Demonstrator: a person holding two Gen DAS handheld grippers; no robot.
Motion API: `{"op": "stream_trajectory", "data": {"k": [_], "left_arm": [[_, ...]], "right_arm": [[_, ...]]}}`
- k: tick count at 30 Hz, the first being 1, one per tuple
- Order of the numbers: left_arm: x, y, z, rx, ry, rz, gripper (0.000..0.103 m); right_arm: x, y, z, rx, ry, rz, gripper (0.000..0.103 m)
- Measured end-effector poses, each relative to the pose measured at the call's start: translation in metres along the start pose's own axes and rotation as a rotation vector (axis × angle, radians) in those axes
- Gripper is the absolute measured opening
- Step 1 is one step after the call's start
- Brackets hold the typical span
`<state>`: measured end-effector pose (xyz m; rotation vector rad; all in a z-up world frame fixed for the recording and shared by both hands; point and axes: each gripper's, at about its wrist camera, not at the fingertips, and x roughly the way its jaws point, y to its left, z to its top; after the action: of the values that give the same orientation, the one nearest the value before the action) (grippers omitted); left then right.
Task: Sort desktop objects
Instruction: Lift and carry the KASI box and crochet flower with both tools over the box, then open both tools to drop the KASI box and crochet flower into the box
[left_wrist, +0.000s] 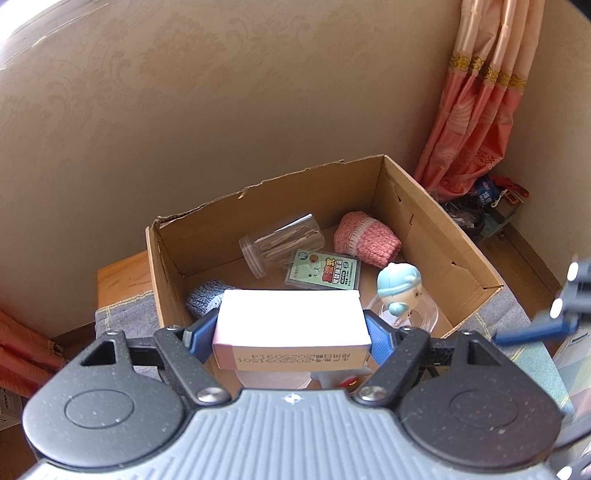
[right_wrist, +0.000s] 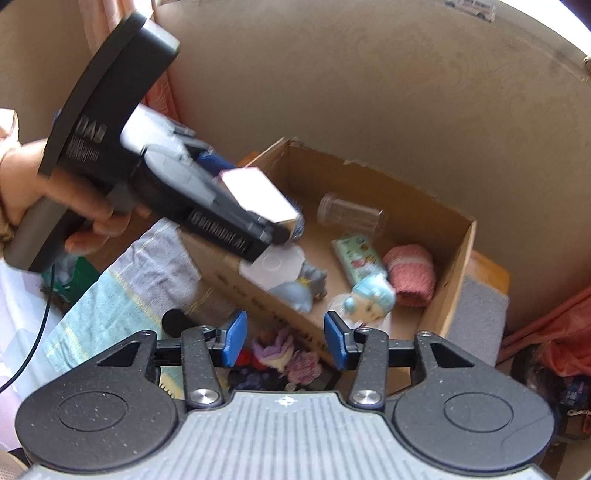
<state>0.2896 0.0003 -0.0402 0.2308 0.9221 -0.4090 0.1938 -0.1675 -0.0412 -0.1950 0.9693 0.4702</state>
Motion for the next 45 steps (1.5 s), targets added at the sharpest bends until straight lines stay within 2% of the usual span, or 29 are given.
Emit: {"op": "stream_trajectory", "data": {"k": [4,6,12,19,20,24,26,37,45], "left_arm": [[0.000,-0.001,0.002,0.008,-0.003,-0.002,0.079],[0.000,-0.001,0.002,0.003,-0.005,-0.005,0.079],[-0.001,-0.001,0.003,0.002,0.000,-0.020,0.079],[0.000,0.001,0.000,0.007,0.018,-0.027,0.079],[0.000,0.002,0.000,0.006,0.017,-0.027,0.079],[0.000,0.004,-0.003,0.003,0.021,-0.030,0.079],[0.001,0.005,-0.004,0.005,0.026,-0.028,0.079],[-0.003,0.009,-0.006,0.004,0.031,-0.007,0.079],[-0.012,0.009,-0.010,0.013,0.029,0.005,0.079]], "right_arm": [[0.022,0.004,-0.017,0.027,0.040,0.007,0.058],[0.036,0.004,-0.024,0.067,0.053,0.000,0.069],[0.073,0.005,-0.033,0.171,0.073,-0.017,0.069],[0.098,0.010,-0.030,0.196,0.061,-0.069,0.069],[0.101,0.011,-0.030,0.190,0.061,-0.072,0.069],[0.101,0.011,-0.030,0.181,0.061,-0.084,0.042],[0.096,0.009,-0.030,0.189,0.059,-0.056,0.038],[0.046,0.006,-0.011,0.166,0.014,-0.013,0.037],[0.026,0.006,-0.005,0.137,0.002,-0.020,0.037]]}}
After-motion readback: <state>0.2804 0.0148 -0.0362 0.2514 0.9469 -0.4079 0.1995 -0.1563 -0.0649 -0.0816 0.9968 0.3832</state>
